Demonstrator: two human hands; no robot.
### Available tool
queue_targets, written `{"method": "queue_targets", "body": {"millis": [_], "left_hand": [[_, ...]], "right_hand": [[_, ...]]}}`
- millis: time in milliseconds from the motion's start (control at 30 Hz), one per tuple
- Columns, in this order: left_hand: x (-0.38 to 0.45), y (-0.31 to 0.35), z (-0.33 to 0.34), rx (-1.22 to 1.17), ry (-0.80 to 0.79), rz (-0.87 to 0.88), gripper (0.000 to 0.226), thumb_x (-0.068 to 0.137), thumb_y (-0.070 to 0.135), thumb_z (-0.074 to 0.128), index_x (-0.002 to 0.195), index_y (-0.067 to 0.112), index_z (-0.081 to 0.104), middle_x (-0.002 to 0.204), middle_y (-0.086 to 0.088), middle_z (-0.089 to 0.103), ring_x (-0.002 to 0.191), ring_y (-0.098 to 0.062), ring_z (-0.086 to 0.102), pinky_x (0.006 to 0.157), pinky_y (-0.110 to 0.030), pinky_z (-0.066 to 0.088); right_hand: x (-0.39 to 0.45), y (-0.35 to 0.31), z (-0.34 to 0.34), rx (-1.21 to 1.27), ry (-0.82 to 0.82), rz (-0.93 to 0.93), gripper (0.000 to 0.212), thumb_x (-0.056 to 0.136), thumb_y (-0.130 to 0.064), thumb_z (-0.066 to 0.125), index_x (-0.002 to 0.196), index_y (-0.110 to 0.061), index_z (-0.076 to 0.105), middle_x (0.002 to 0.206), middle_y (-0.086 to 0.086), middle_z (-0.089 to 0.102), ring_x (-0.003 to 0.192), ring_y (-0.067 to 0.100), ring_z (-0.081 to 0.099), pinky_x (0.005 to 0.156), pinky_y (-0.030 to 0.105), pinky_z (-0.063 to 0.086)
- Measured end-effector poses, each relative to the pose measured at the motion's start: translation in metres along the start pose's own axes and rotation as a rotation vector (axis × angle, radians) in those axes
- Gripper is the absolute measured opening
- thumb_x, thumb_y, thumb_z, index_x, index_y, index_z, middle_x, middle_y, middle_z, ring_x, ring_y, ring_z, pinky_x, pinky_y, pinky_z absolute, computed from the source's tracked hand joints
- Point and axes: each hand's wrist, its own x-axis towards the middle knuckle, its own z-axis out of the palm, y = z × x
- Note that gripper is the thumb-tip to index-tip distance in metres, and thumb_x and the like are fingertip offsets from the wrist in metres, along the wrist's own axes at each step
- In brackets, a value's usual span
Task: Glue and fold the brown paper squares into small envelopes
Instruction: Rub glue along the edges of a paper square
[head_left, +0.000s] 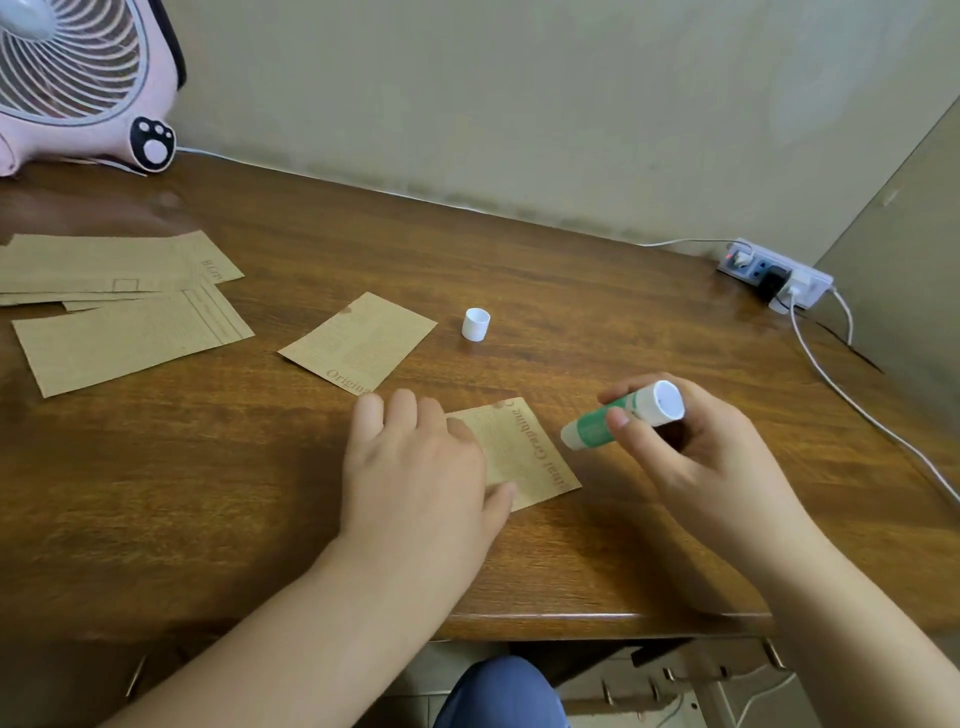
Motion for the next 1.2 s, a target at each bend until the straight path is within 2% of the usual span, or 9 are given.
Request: {"method": "queue_targets", "body": {"millis": [67,200,300,433,633,800,900,1133,1200], "left_hand": [[0.003,-0.003,0.004,-0.069,0.085,0.006,0.049,0.090,0.061,0.034,0.097,0.019,0.060,0.088,0.002,0.039,0.090,-0.019,0.037,0.082,-0.039,0.022],[0.023,-0.010,0.022,-0.284,0.269,0.217,0.031,0.082,0.036,0.041,0.073,0.021,0.067,0.079,0.009,0.056,0.076,-0.020,0.052,0.072,-0.036,0.025],[0.037,-0.019,0.038,-0.327,0.312,0.362,0.011,0.076,0.015,0.066,0.070,0.023,0.071,0.079,0.013,0.061,0.074,-0.016,0.050,0.067,-0.036,0.023],[0.040,-0.026,0.053,-0.374,0.307,0.408,0.031,0.057,0.002,0.083,0.075,0.027,0.075,0.080,0.019,0.065,0.076,-0.010,0.035,0.064,-0.034,0.021],[0.040,-0.028,0.053,-0.403,0.274,0.390,0.038,0.054,0.003,0.085,0.077,0.031,0.075,0.078,0.021,0.064,0.076,-0.010,0.034,0.065,-0.033,0.019],[0.039,-0.028,0.052,-0.375,0.261,0.380,0.039,0.054,-0.001,0.079,0.075,0.032,0.075,0.077,0.021,0.061,0.074,-0.010,0.031,0.067,-0.034,0.020],[0.040,-0.030,0.054,-0.367,0.281,0.389,0.034,0.057,0.002,0.069,0.073,0.032,0.073,0.075,0.021,0.060,0.075,-0.009,0.030,0.067,-0.034,0.019],[0.040,-0.029,0.057,-0.420,0.339,0.391,0.039,0.057,0.006,0.060,0.078,0.034,0.076,0.081,0.025,0.065,0.075,-0.009,0.033,0.066,-0.033,0.018],[0.038,-0.029,0.057,-0.417,0.344,0.385,0.039,0.058,0.006,0.059,0.079,0.034,0.076,0.083,0.025,0.065,0.075,-0.009,0.034,0.067,-0.033,0.020]], "right_hand": [[0.009,0.001,0.002,-0.057,-0.015,-0.014,0.004,0.087,-0.026,0.061,0.088,-0.029,0.063,0.073,-0.015,0.065,0.061,-0.005,0.054,0.051,0.008,0.040],[0.028,-0.001,0.004,-0.101,-0.096,-0.047,0.005,0.087,-0.027,0.061,0.090,-0.025,0.064,0.082,-0.007,0.067,0.071,0.003,0.057,0.057,0.013,0.044],[0.039,-0.005,0.007,-0.122,-0.146,-0.081,0.007,0.087,-0.028,0.060,0.089,-0.023,0.064,0.085,-0.002,0.067,0.074,0.008,0.057,0.060,0.017,0.044],[0.050,-0.004,0.011,-0.110,-0.200,-0.116,0.013,0.084,-0.033,0.058,0.089,-0.023,0.064,0.087,-0.002,0.068,0.076,0.012,0.060,0.063,0.024,0.047],[0.062,0.000,0.023,-0.169,-0.303,-0.214,0.009,0.087,-0.027,0.062,0.090,-0.018,0.065,0.082,0.003,0.065,0.074,0.016,0.057,0.068,0.035,0.045],[0.053,0.000,0.010,-0.177,-0.384,-0.265,0.008,0.086,-0.028,0.064,0.092,-0.024,0.066,0.085,-0.005,0.065,0.079,0.010,0.058,0.064,0.017,0.045],[0.045,-0.001,0.001,-0.176,-0.446,-0.273,0.022,0.081,-0.041,0.059,0.090,-0.023,0.066,0.083,-0.002,0.065,0.074,0.012,0.058,0.058,0.013,0.042],[0.064,0.005,0.021,-0.131,-0.288,-0.230,0.005,0.086,-0.028,0.064,0.091,-0.028,0.065,0.087,-0.005,0.066,0.079,0.012,0.060,0.068,0.025,0.047],[0.063,0.006,0.023,-0.125,-0.296,-0.229,0.007,0.085,-0.024,0.065,0.091,-0.028,0.065,0.087,-0.006,0.066,0.081,0.010,0.059,0.067,0.019,0.047]]}}
